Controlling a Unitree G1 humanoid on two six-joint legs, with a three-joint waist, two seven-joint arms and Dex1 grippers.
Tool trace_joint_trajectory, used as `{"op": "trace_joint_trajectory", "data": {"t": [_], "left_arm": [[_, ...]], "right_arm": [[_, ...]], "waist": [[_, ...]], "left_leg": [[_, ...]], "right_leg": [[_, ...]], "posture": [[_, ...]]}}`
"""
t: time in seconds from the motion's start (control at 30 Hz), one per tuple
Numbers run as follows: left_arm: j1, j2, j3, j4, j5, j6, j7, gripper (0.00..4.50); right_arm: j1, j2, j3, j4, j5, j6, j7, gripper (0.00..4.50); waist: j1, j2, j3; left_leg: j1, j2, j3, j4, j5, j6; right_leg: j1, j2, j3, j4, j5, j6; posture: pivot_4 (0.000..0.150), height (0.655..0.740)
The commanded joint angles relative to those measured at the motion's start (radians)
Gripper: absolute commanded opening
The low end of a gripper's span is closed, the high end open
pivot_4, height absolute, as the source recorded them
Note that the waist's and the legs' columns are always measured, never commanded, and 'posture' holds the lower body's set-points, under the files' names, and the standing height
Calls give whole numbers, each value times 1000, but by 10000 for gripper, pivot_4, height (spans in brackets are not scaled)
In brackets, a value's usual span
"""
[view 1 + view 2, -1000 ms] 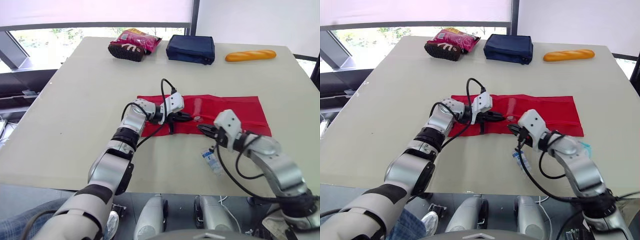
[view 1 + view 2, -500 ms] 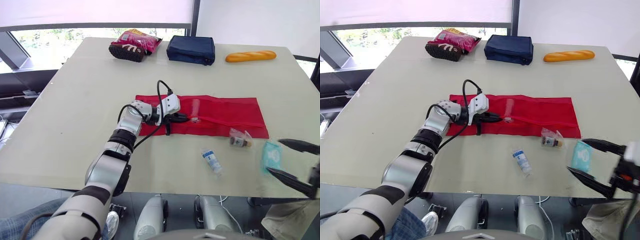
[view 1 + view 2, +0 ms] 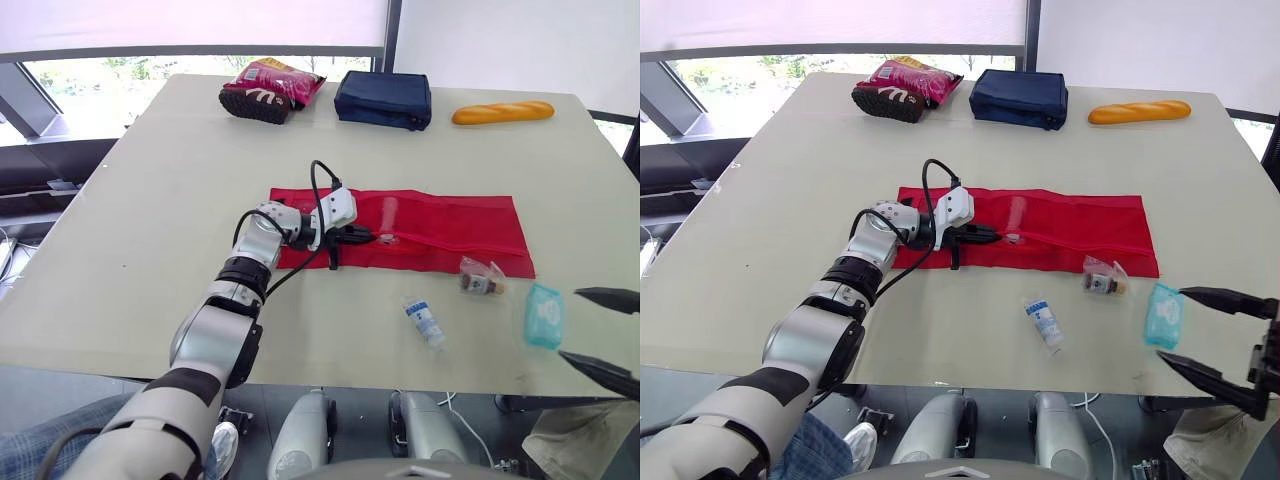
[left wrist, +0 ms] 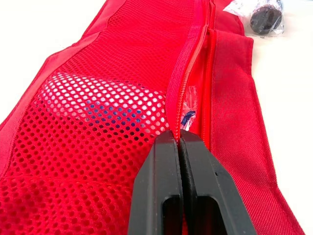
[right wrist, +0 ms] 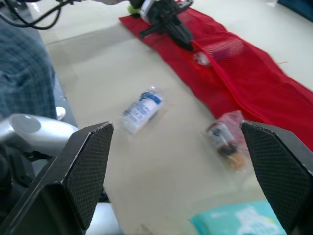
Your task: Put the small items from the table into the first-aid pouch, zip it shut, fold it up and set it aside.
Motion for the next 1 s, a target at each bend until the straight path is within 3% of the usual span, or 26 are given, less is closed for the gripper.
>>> {"op": "trace_joint_trajectory", "data": {"t": [0.03, 0.27, 0.43, 0.63, 0.73, 0.77, 0.9, 0.97, 1.0], "left_arm": [[-28, 0, 15, -2, -7, -24, 0, 0], [-32, -11, 14, -9, -8, -27, 3, 0], [-34, -14, 13, -9, -6, -28, 0, 0], [-44, -26, 10, -5, -4, -27, 0, 0], [-46, -29, 9, -5, -2, -29, 0, 0], [-47, -30, 9, -4, -2, -29, 0, 0], [-46, -32, 10, -6, -2, -30, 0, 0], [-45, -33, 10, -7, -3, -30, 0, 0], [-45, -33, 10, -8, -3, -30, -1, 0]], "right_arm": [[-3, 47, 123, -75, -109, -60, -102, 44206], [-52, 191, 618, -165, -407, -82, -392, 44206], [-86, 229, 776, -134, -540, -30, -529, 44206], [-165, 227, 850, -112, -573, 52, -594, 44206], [-171, 208, 866, -108, -593, 71, -604, 31363], [-167, 202, 867, -109, -595, 78, -604, 24693], [-149, 192, 848, -125, -575, 94, -605, 11239], [-154, 204, 829, -146, -544, 120, -613, 1979], [-167, 219, 819, -158, -520, 144, -623, 946]], "waist": [[0, 0, 0], [2, 0, 0], [5, 0, 0], [6, 0, 0], [7, 0, 0], [7, 0, 0], [7, 0, 0], [7, 0, 0], [7, 0, 0]], "left_leg": [[0, 0, 0, 0, 0, 0], [0, 0, 0, 0, 0, 0], [-1, -1, 0, 1, 0, 0], [-1, -1, 0, 1, 0, 0], [-1, -1, 0, 1, 0, 0], [-1, -1, 0, 1, 0, 0], [-1, -1, 0, 1, 0, 0], [-1, -1, 0, 1, 0, 0], [-1, -1, 0, 1, 0, 0]], "right_leg": [[0, 0, 0, 0, 0, 0], [-1, 0, 0, 1, 0, -1], [-1, 0, 0, 0, 2, -3], [-1, 0, 0, 1, 2, -3], [-1, 0, -1, 1, 2, -3], [-1, 0, -1, 0, 2, -3], [-1, 0, -1, 1, 2, -3], [-1, 0, 0, 1, 2, -3], [-1, 0, 0, 1, 2, -3]], "posture": [[1500, 7164], [1500, 7164], [1500, 7164], [1500, 7164], [1500, 7164], [1500, 7164], [1500, 7164], [1500, 7164], [1500, 7164]]}}
